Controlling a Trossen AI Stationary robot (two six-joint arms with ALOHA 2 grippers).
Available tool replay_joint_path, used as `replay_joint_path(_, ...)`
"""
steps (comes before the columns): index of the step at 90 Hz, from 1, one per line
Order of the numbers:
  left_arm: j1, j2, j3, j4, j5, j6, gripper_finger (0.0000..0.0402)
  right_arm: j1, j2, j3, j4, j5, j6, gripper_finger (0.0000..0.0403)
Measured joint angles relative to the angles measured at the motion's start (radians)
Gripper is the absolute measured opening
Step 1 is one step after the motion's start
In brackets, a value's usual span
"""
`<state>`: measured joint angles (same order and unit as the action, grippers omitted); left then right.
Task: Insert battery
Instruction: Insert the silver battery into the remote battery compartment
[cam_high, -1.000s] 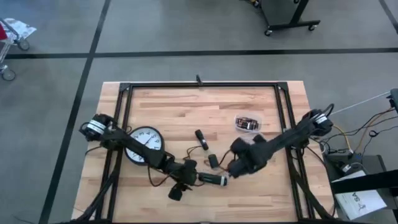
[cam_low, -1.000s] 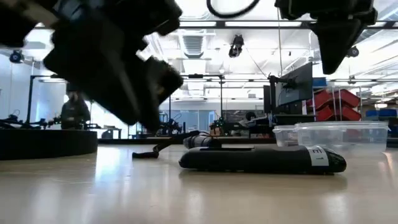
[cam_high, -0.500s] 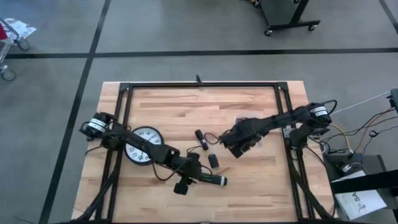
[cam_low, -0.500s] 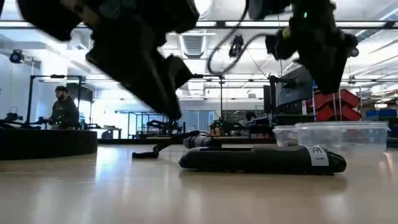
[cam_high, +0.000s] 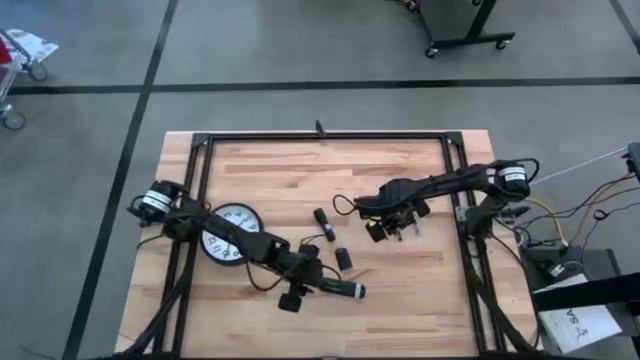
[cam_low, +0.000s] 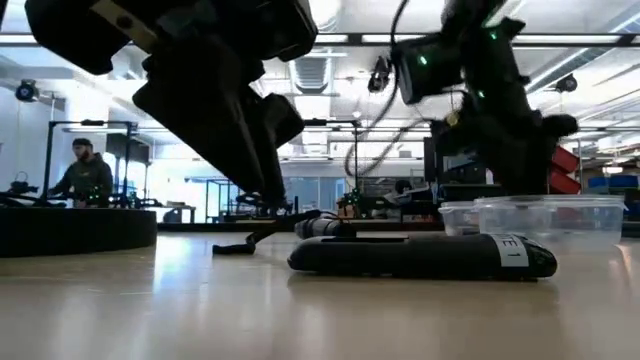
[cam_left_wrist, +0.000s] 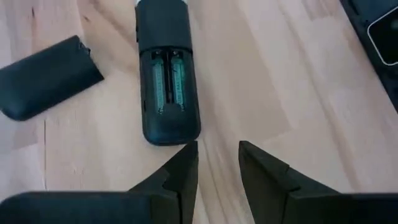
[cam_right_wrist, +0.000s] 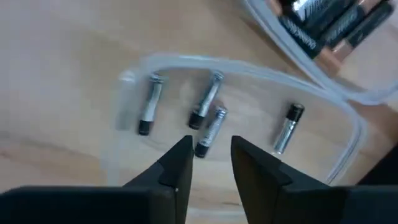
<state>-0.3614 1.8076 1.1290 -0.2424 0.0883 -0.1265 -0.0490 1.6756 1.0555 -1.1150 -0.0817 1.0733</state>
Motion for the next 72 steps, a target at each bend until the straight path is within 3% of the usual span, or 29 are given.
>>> replay_joint_path(20,0.0,0.0,0.0,0.018,0.0,-0.003,0.0097,0.0,0.0,-0.083,0.118,-0.007,0.008,0.0078)
replay_joint_path(50,0.0,0.0,0.0,0.026,0.0,-0.002,0.0097,0.0,0.0,-0.088,0.2,-0.006,0.012,0.0064)
replay_joint_path(72,0.0,0.0,0.0,0.029,0.0,0.004,0.0097,0.0,0.018,-0.111,0.214,-0.016,-0.108,0.0052)
